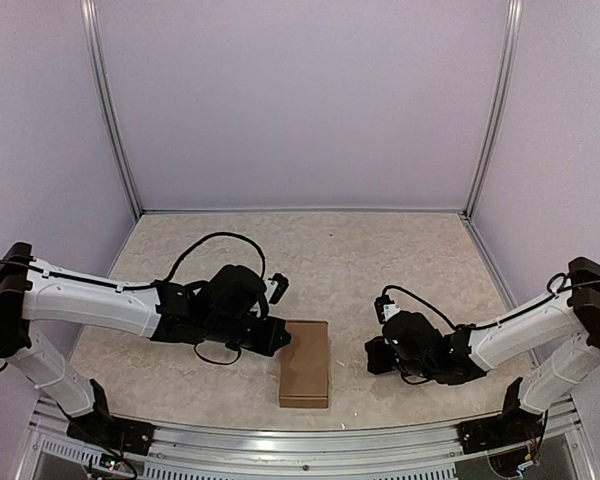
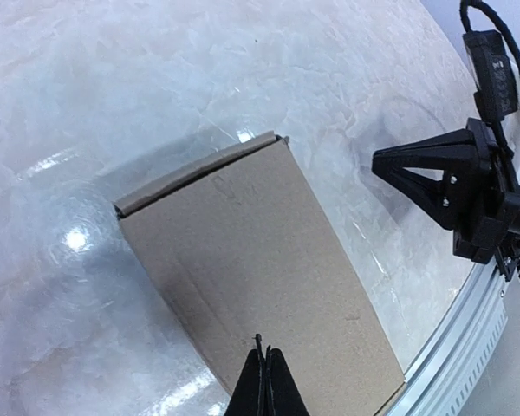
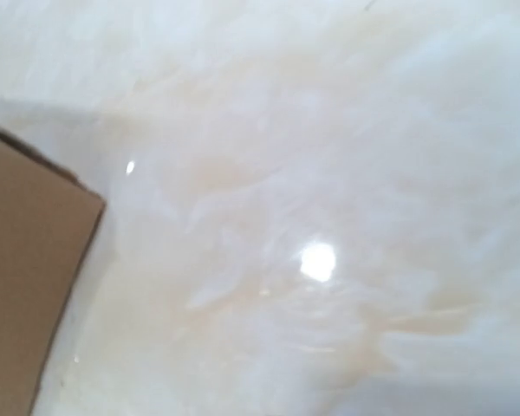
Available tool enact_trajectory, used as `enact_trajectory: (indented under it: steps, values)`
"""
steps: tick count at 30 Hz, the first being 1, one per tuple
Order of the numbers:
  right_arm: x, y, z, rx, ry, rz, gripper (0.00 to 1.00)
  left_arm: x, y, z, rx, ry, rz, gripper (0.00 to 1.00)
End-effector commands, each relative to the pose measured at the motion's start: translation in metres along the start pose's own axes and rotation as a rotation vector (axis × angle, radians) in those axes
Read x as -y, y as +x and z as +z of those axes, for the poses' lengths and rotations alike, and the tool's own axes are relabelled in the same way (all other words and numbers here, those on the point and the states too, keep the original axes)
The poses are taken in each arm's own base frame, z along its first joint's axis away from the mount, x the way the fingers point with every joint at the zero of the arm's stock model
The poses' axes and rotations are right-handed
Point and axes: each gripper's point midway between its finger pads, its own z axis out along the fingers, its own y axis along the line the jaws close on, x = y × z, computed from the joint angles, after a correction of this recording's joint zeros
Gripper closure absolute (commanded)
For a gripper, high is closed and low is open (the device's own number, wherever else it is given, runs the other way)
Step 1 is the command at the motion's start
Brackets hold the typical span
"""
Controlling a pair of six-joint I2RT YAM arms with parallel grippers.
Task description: Fold the paper box
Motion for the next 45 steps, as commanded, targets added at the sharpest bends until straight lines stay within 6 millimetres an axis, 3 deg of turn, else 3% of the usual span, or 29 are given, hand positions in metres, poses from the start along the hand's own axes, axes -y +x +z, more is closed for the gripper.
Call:
enact_trajectory:
  steps: [1,7,12,22,29,45]
  values:
    - [0.025,-0.012,-0.021,0.02,0.112,-0.073,1.0,-0.017,-0.023,-0.028,0.07,-0.106,0.029,1.0]
    - [0.02,-0.025,-0.037,0.039,0.089,-0.079,1.0,-0.046,-0.022,-0.041,0.111,-0.205,-0.056,1.0]
    - [0.011,-0.023,-0.032,0.017,0.053,-0.082,1.0,-0.065,-0.011,-0.027,0.082,-0.232,-0.126,1.0]
    - [-0.039,-0.016,0.005,-0.046,-0.106,-0.015,1.0,-0.063,0.014,0.023,-0.058,-0.197,-0.168,1.0]
    - [-0.062,-0.011,0.031,-0.082,-0.154,-0.011,1.0,-0.061,0.018,0.042,-0.095,-0.185,-0.167,1.0]
    - [-0.071,-0.027,0.057,-0.049,-0.096,-0.024,1.0,-0.055,-0.012,0.056,-0.08,-0.168,-0.144,1.0]
